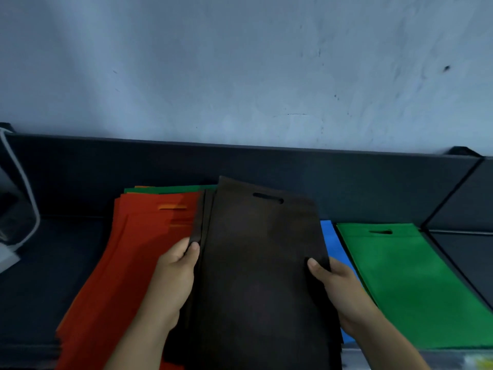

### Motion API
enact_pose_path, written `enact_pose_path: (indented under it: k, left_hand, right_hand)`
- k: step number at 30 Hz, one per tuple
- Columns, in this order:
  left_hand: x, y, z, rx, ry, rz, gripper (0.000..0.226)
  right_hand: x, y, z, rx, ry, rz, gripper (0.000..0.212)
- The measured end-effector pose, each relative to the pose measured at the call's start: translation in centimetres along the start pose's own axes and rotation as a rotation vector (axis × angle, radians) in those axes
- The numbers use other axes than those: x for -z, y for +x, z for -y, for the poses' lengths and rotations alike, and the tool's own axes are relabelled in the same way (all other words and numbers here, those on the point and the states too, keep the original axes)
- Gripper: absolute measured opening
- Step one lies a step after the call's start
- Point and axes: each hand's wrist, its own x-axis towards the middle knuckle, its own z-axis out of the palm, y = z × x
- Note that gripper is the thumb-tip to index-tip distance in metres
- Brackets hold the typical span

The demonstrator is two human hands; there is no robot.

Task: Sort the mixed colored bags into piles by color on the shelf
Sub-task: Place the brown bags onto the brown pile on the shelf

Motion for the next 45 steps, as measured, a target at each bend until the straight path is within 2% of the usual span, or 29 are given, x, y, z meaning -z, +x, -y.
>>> enact_pose_path:
  k: [7,12,18,24,26,27,29,33,39,45]
  left_hand:
    - [-0.5,0.1,0.3,0.032,-0.064,0.029,0.023]
    - [-1.4,0.2,0.1,0.010,-0.090,0.100,0.031]
    - [-3.9,0.2,0.0,-0.081,-0.141,0.040,0.035]
    - [-7.4,0.1,-1.3,0.045,-0.154,0.100,0.026]
    - [-9.4,-0.4,-1.5,0.046,-0.049,0.162,0.043]
    - [-10.3,-0.7,-1.4,0.010,-0.029,0.216,0.043]
    - [-12.7,-1.4,-1.5,-0.053,0.017,0.303,0.035]
    - [-17.1,-2.5,-1.9,-0.081,0.056,0.359,0.037]
    - [-27.1,-6.2,-2.3,0.004,0.036,0.449,0.040]
    - [-39.5,-10.5,-1.2,0.104,0.020,0.474,0.042]
  right_hand:
    - [1.3,-0.2,0.5,-0.028,0.103,0.020,0.027]
    - [3.0,-0.6,0.7,-0.015,0.195,0.037,0.030]
    - [4.5,-1.0,0.6,0.042,0.162,-0.120,0.025]
    - [7.7,-2.6,1.0,0.035,0.193,-0.138,0.025]
    - [9.1,-2.8,0.7,0.058,0.151,-0.110,0.027]
    - [9.7,-2.8,0.5,0.063,0.114,-0.100,0.028]
    - [11.5,-3.0,0.4,0.077,0.063,-0.113,0.030]
    - [16.3,-3.5,0.7,0.144,0.090,-0.111,0.051]
    - [26.9,-5.4,1.1,0.098,0.004,-0.187,0.032]
    - [39.1,-7.9,1.0,0.010,-0.002,-0.337,0.040]
